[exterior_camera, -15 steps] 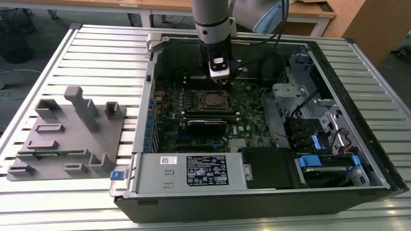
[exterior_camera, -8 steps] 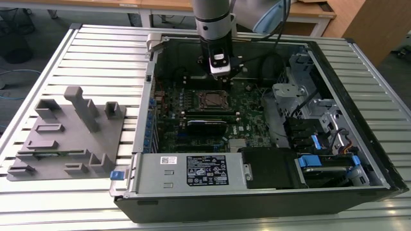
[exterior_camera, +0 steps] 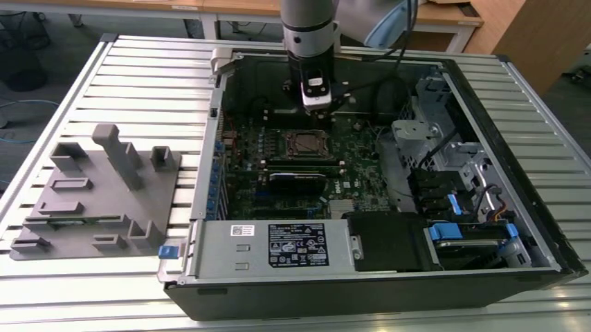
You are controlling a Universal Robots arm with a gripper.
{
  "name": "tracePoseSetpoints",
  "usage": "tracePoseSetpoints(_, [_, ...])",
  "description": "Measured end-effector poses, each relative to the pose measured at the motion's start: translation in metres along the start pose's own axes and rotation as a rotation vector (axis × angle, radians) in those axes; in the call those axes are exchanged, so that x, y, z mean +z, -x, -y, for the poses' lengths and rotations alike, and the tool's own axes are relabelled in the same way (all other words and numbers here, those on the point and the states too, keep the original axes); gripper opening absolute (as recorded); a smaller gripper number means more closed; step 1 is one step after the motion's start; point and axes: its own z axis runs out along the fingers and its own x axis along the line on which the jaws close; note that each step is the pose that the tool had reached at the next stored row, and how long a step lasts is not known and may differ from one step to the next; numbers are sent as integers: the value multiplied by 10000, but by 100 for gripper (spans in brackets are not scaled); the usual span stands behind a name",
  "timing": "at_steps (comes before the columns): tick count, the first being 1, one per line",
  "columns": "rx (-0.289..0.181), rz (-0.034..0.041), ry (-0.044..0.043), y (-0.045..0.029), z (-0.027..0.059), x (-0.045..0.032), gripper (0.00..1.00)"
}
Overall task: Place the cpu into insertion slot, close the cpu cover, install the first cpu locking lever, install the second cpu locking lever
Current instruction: 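Install the first cpu locking lever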
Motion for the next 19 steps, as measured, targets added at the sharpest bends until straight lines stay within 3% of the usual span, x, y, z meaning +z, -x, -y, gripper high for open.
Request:
tracePoseSetpoints(3, [11, -461, -260, 8, -4, 9, 11])
tracePoseSetpoints(4, [13, -564, -319, 9, -5, 10, 11])
tracePoseSetpoints(11, [-58, -597, -323, 9, -5, 11, 11])
tracePoseSetpoints(19, [-1426, -736, -141, 8, -4, 12, 11])
